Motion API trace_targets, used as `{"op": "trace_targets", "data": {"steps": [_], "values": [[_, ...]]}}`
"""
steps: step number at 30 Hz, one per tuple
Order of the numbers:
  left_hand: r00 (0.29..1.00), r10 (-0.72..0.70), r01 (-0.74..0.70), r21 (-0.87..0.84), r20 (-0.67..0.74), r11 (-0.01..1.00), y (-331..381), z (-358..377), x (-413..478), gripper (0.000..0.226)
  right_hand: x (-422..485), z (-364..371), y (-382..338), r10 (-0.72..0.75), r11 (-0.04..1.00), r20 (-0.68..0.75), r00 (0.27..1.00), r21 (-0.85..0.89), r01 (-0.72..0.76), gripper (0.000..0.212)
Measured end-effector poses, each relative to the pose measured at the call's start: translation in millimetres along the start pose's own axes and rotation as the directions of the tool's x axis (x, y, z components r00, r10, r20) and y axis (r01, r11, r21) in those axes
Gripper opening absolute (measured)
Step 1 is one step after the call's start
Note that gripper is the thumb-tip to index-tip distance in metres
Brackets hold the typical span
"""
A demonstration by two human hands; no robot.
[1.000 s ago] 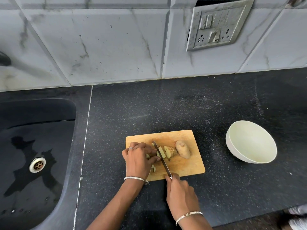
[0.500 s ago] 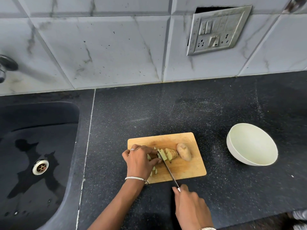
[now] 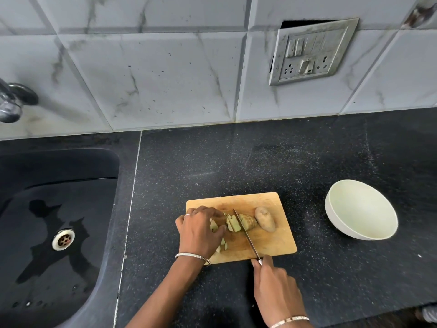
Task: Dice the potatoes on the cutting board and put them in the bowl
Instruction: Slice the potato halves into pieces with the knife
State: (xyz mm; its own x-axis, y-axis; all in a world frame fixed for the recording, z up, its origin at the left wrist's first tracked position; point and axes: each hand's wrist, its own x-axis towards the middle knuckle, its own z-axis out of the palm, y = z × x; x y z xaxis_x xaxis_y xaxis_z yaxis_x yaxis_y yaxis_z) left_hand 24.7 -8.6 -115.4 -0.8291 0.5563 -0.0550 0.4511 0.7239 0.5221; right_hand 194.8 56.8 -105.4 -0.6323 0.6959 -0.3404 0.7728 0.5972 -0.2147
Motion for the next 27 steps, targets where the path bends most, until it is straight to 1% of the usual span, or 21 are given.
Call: {"op": "trace_targets", "data": {"steps": [4, 7, 10, 15, 20, 23, 27], "values": [[1.0, 0.004, -0.004, -0.033, -0.019, 0.999, -5, -3, 4, 0.022, -5, 8, -5, 0.005, 0.997, 0.049, 0.999, 0.076, -0.009, 0.033], [0.999, 0.021, -0.024, -0.105, -0.028, 0.994, -14, -3, 8, 0.026, -9, 12, -11, -0.023, 0.989, 0.078, 0.997, 0.15, 0.011, 0.03], [1.0, 0.014, -0.013, -0.139, 0.009, 0.99, -20, -4, 9, 0.026, -10, 14, -11, -0.056, 0.98, 0.063, 0.996, 0.193, 0.043, 0.032], [0.995, -0.023, 0.046, -0.234, 0.1, 0.971, -20, -1, 9, 0.025, -11, 12, -8, -0.125, 0.967, 0.063, 0.99, 0.232, 0.107, 0.032], [0.992, -0.023, 0.053, -0.24, 0.127, 0.969, -21, 1, 13, 0.025, -8, 17, -8, -0.154, 0.96, 0.037, 0.987, 0.241, 0.141, 0.035], [0.994, -0.023, 0.048, -0.235, 0.108, 0.971, -20, 0, 13, 0.024, -4, 16, -4, -0.152, 0.956, -0.003, 0.988, 0.252, 0.148, 0.035], [1.0, 0.015, -0.011, -0.184, 0.024, 0.983, -15, -2, 13, 0.017, -2, 10, 5, -0.112, 0.954, -0.054, 0.992, 0.275, 0.123, 0.033]]}}
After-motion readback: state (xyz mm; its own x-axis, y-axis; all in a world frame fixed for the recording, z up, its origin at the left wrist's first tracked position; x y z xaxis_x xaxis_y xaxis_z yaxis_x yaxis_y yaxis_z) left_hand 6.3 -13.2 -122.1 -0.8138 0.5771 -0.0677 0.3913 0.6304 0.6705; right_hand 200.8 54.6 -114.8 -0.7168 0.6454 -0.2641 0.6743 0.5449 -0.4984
